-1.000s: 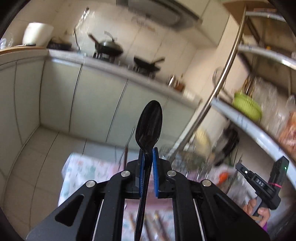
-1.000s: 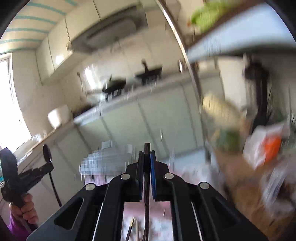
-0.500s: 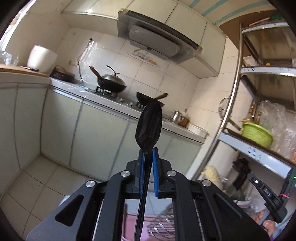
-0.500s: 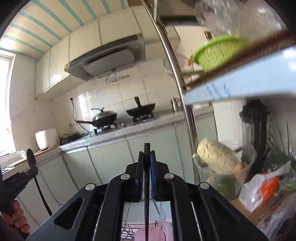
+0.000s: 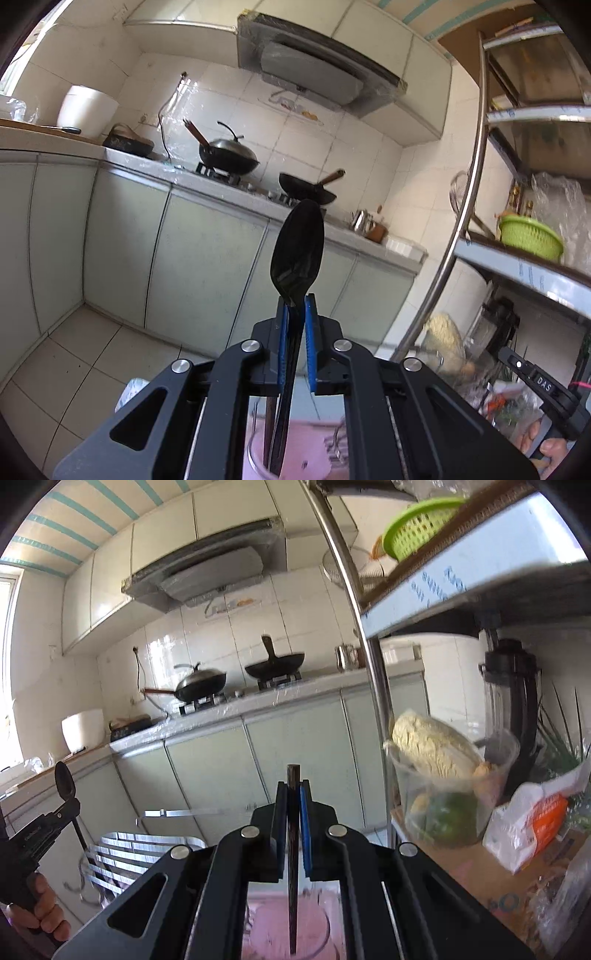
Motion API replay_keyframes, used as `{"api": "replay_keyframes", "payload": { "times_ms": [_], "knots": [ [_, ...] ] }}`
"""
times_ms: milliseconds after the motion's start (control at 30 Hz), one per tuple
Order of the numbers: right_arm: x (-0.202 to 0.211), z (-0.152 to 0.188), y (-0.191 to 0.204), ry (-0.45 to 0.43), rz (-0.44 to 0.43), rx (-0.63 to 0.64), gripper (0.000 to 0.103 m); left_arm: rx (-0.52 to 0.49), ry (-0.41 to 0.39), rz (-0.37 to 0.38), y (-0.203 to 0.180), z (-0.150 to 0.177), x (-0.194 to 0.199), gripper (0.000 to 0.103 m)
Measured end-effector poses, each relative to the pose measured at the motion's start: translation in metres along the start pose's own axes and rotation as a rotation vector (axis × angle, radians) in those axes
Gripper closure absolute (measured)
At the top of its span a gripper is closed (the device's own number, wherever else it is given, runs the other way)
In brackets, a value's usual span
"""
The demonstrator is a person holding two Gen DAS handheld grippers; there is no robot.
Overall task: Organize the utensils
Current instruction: 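Carry the spoon with left tool while right tool carries chopstick into pink cup, then release both items into the cup and return both tools to the utensils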
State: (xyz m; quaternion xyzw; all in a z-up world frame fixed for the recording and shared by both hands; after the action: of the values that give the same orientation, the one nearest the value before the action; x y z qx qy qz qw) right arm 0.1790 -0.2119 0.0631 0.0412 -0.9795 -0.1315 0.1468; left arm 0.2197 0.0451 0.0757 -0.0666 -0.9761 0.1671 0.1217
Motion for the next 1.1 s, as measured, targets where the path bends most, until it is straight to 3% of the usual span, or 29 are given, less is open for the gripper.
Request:
{"api": "replay_keyframes", "payload": {
  "times_ms": [433,600,667,733,833,933,1100],
  "knots": [
    [-0.015,0.051,-0.011,0.169,0.025,-0.003,0.097,0.014,0.195,0.004,0.014,0.064,-0.008,0.097],
    [-0.017,0.062,-0.01,0.209,0.02,0.017,0.096,-0.002,0.217,-0.013,0.015,0.07,-0.008,0.096],
    [-0.019,0.066,-0.009,0.232,0.011,0.024,0.095,-0.011,0.226,-0.024,0.015,0.069,-0.009,0.092],
    [-0.022,0.071,-0.008,0.249,0.01,0.033,0.095,-0.015,0.235,-0.029,0.016,0.069,-0.007,0.075],
    [-0.022,0.072,-0.007,0.261,0.002,0.028,0.084,-0.027,0.232,-0.034,0.015,0.066,-0.003,0.063],
    [-0.018,0.073,-0.006,0.258,-0.006,0.024,0.072,-0.046,0.233,-0.039,0.013,0.063,0.002,0.061],
    [-0.005,0.068,-0.007,0.236,-0.002,0.027,0.07,-0.01,0.231,-0.057,0.019,0.062,0.017,0.06]
  ]
}}
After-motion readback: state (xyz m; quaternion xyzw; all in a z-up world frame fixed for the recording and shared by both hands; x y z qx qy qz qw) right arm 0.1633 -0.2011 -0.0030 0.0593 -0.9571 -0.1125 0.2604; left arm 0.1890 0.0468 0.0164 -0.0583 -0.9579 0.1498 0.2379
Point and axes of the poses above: each gripper's, at about its wrist camera, not at the fingertips, and x roughly against the way its jaws point, y to its left, z to its underside, the point moved 9 cm from there along -x, roughly the way its jaws point, and after that the axes turned 3 degrees about y, right-handed, at the moved point
